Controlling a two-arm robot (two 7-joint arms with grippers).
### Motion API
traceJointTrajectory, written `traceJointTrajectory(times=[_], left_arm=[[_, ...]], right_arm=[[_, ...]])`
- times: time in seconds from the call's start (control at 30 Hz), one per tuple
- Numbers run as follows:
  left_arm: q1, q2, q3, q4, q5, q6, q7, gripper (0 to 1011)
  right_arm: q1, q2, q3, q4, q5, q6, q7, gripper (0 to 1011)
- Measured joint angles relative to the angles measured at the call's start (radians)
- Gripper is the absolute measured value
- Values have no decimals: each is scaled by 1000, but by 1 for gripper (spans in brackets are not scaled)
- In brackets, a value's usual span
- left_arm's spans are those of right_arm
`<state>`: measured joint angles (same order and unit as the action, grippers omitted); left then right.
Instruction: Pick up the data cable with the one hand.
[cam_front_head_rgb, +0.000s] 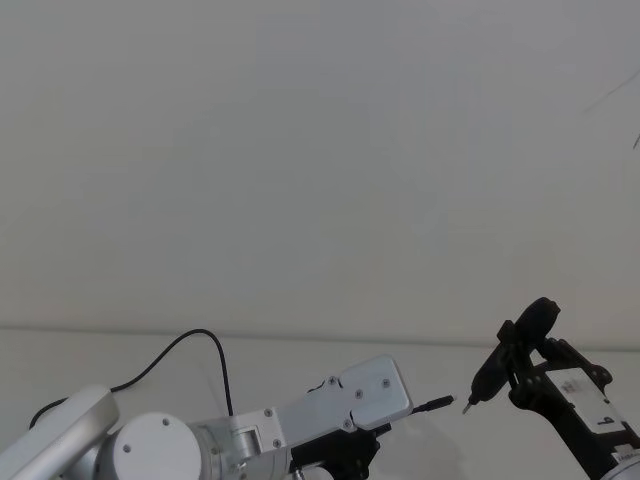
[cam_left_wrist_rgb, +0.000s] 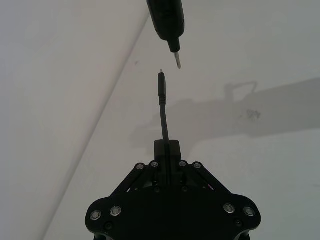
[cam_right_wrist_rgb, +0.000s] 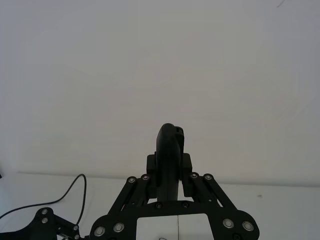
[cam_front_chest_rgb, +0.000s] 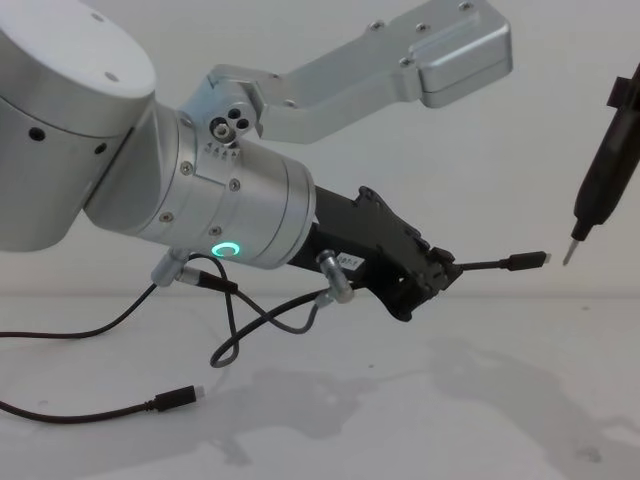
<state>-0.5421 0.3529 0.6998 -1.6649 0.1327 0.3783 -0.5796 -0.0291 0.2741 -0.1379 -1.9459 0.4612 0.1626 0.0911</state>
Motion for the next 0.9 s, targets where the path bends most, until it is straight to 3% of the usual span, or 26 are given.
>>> traceJointTrajectory(times=[0.9], left_arm=[[0, -2, -4, -1, -2, 0, 1, 48]], right_arm=[[74, -23, -9, 78, -46, -23, 21, 268]])
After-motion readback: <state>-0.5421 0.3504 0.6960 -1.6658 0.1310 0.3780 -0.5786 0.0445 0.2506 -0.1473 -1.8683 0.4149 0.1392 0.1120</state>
